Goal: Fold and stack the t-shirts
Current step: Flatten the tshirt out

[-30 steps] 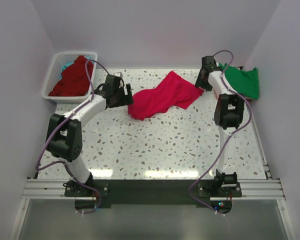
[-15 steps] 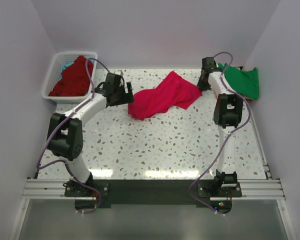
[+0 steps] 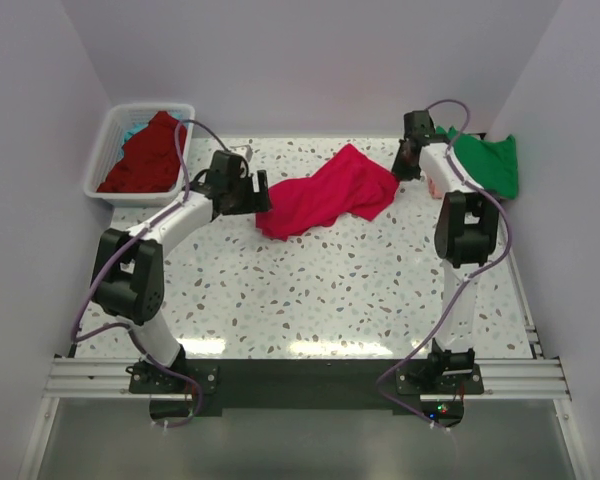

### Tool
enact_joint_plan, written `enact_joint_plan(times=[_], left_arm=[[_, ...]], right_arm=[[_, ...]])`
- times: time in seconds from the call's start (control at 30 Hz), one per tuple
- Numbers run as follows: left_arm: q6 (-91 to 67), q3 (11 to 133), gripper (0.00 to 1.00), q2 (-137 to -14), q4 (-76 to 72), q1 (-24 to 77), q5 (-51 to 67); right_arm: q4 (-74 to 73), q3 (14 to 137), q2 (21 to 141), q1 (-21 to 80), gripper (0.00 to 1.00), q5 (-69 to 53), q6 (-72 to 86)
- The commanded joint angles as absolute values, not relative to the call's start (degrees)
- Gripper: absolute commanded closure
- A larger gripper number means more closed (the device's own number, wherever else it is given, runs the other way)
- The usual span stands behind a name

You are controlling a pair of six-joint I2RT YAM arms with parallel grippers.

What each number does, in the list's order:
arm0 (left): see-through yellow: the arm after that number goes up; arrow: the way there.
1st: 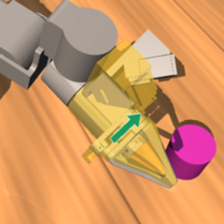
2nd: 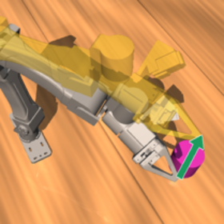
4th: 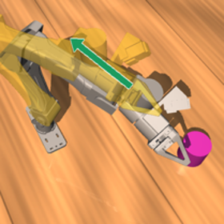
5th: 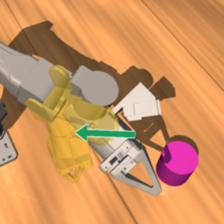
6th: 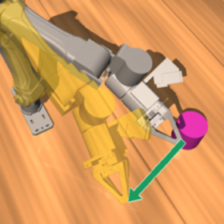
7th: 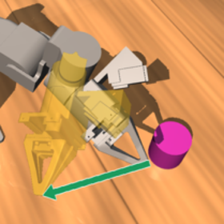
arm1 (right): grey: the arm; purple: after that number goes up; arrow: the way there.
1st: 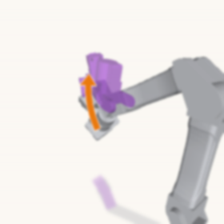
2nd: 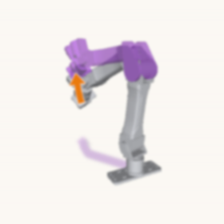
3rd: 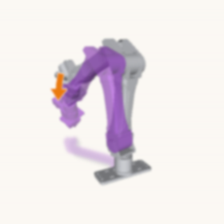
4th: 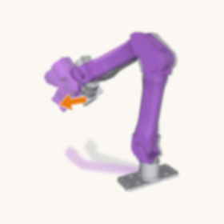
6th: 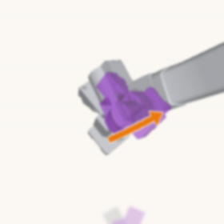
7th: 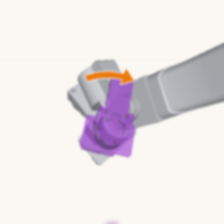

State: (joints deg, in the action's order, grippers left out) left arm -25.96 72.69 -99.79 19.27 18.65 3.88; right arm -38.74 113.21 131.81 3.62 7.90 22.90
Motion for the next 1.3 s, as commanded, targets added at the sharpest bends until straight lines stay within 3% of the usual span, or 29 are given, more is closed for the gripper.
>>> enact_joint_plan(times=[0.0,0.37,0.53,0.87,0.97,1.0,1.1,1.2,1.27], left_arm=[[-19.00,69.70,0.16,-95.01,14.50,21.35,9.14],[-17.14,64.61,0.14,-95.98,16.70,28.74,0.18],[-21.69,63.02,0.10,-98.26,12.49,28.74,-11.48],[-24.52,70.82,0.12,-111.78,5.71,28.65,-18.90],[-25.66,72.42,0.36,-112.50,6.59,28.65,-19.51],[-25.75,72.42,0.56,-112.06,6.42,28.65,-19.86],[-25.84,72.68,0.84,-109.78,6.59,28.13,-21.97],[-25.93,73.91,1.00,-107.32,7.56,27.51,-23.29],[-25.84,75.40,1.00,-105.30,8.52,27.25,-24.34]], right_arm=[[-37.52,114.69,119.72,7.99,1.00,6.68,20.22],[-41.31,121.73,115.23,12.13,1.00,4.13,21.18],[-41.57,120.85,112.77,12.57,1.00,2.11,21.62],[-42.98,118.57,106.53,13.09,1.00,-1.06,22.41],[-43.33,116.99,104.86,13.10,1.00,-0.71,22.41],[-43.42,116.20,104.51,13.10,1.00,-0.62,22.41],[-43.50,114.70,102.75,13.10,1.00,-0.18,22.32],[-43.68,113.56,101.25,13.01,1.00,-0.18,22.06],[-43.77,113.20,100.20,13.09,1.00,0.69,21.71]])
